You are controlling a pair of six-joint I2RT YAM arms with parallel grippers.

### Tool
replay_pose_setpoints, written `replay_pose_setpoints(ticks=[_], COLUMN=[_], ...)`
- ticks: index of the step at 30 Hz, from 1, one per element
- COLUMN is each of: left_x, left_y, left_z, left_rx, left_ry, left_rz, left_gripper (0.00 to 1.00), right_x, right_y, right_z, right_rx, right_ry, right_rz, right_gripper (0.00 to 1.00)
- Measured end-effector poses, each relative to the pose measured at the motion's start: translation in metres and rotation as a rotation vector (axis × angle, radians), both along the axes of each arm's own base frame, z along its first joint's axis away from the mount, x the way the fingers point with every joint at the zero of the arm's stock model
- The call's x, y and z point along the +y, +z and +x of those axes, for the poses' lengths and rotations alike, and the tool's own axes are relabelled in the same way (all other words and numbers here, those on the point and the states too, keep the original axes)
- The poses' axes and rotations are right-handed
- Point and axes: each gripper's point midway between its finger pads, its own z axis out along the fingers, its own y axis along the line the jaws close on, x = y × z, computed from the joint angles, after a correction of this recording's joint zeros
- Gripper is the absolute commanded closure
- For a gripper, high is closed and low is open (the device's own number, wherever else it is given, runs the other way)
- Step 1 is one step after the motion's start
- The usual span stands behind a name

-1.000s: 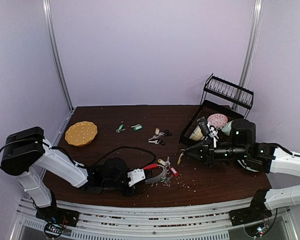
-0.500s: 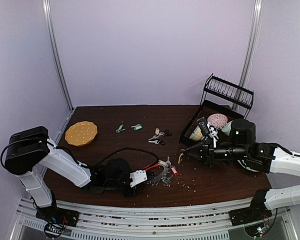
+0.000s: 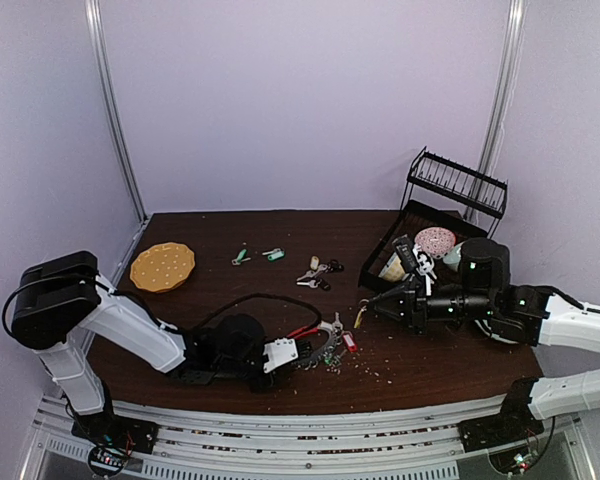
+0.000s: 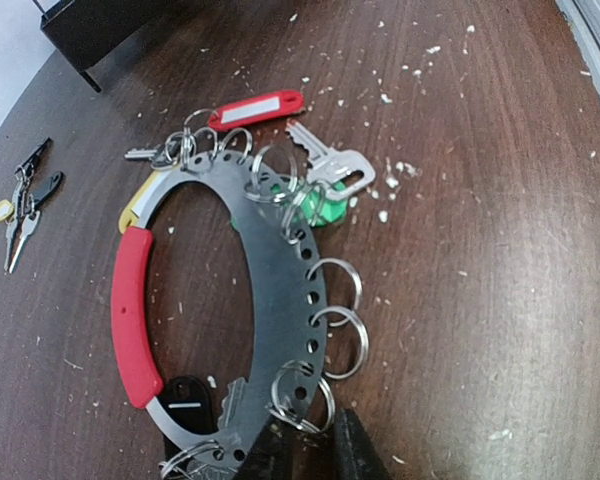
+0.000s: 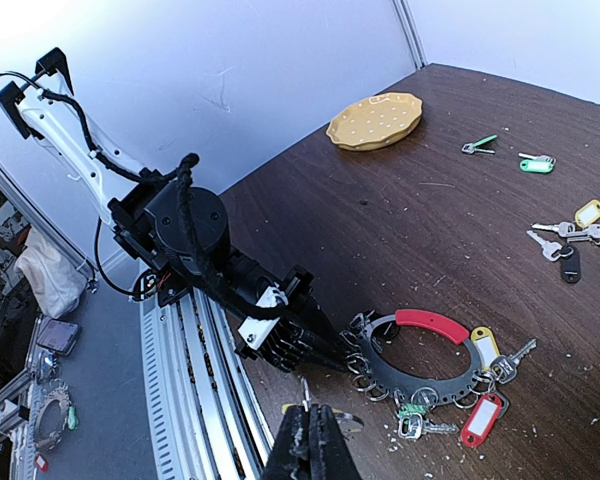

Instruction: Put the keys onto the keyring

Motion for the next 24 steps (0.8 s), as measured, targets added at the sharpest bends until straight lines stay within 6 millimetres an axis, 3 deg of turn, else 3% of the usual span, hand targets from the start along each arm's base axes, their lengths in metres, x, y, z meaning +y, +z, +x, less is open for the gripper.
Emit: replay_pose_setpoints(ticks=[11,24], left_x=[-0.009,-0.006], left_y=[0.007,0.001], left_z=[0.004,0.01], left_rx=[0.0,-0.02], left_ry=[0.001,0.025], left_rz=[-0.015,0.021], left_gripper=[0.98,0.83], right_x=[0.0,0.0], right_y=[0.0,0.0], right_z=[0.0,0.001], right_rx=[-0.001,-0.001], right_ry=[-0.002,-0.004], right_rz=[-0.001,-0.001], right_gripper=[1.0,1.0])
